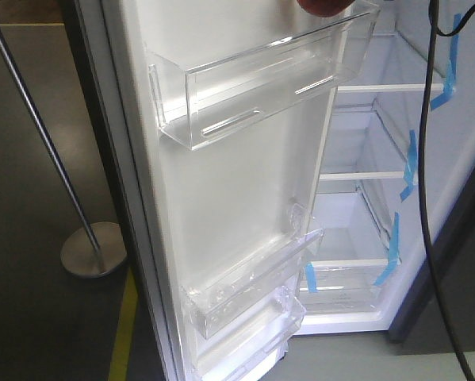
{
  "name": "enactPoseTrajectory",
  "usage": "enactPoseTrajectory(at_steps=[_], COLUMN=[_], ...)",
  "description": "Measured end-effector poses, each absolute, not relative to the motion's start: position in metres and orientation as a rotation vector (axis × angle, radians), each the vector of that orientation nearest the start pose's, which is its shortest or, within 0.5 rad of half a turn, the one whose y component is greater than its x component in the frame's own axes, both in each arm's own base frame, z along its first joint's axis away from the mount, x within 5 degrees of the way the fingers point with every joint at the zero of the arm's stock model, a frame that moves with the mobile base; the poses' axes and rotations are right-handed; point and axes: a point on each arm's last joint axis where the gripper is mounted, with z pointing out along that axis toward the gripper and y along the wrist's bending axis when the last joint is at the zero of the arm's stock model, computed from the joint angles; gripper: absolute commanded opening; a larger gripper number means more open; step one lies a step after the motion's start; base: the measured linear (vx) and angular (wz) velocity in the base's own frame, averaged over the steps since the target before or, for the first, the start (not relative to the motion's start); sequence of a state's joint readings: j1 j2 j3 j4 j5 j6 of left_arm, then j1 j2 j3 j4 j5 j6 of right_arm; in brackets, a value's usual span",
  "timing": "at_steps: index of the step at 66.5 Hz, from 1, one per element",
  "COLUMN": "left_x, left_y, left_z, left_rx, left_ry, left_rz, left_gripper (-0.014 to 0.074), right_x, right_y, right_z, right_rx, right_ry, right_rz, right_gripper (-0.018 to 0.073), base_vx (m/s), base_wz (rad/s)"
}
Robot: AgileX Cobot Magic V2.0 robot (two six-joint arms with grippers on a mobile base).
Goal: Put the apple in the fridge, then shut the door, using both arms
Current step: 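Lower the apple into the upper door bin and open the right gripper, then withdraw the open right gripper from the door bin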
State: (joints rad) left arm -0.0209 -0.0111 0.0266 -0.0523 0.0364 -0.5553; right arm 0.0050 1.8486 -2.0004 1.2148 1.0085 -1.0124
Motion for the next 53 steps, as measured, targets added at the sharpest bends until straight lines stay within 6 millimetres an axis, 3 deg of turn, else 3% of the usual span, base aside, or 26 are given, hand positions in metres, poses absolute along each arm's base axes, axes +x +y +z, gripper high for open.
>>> enactPoseTrajectory(at_steps=[22,32,41,53], left_x=[0.057,0.057,0.057,0.057], left_y=[-0.001,-0.001,-0.001,-0.001], left_z=[0.201,0.201,0.201,0.201], left_rx=[-0.449,-0.449,-0.450,-0.450], left_ry=[1.490,1.490,1.490,1.490], left_rz=[-0.501,-0.501,-0.502,-0.502], left_gripper=[-0.0008,-0.0008,-0.0008,-0.0008], right_x=[0.406,0.403,0.387,0.345], right_y=[0.074,0.074,0.074,0.076], right_z=[0.450,0.455,0.473,0.509], right_rx=[-0.661,-0.658,-0.675,-0.763], right_ry=[1.677,1.661,1.622,1.548], right_rz=[0.819,0.805,0.787,0.756], right_gripper=[0.0561,0.0519,0.0377,0.0017], base_vx=[0.00,0.00,0.00,0.00], base_wz=[0.00,0.00,0.00,0.00])
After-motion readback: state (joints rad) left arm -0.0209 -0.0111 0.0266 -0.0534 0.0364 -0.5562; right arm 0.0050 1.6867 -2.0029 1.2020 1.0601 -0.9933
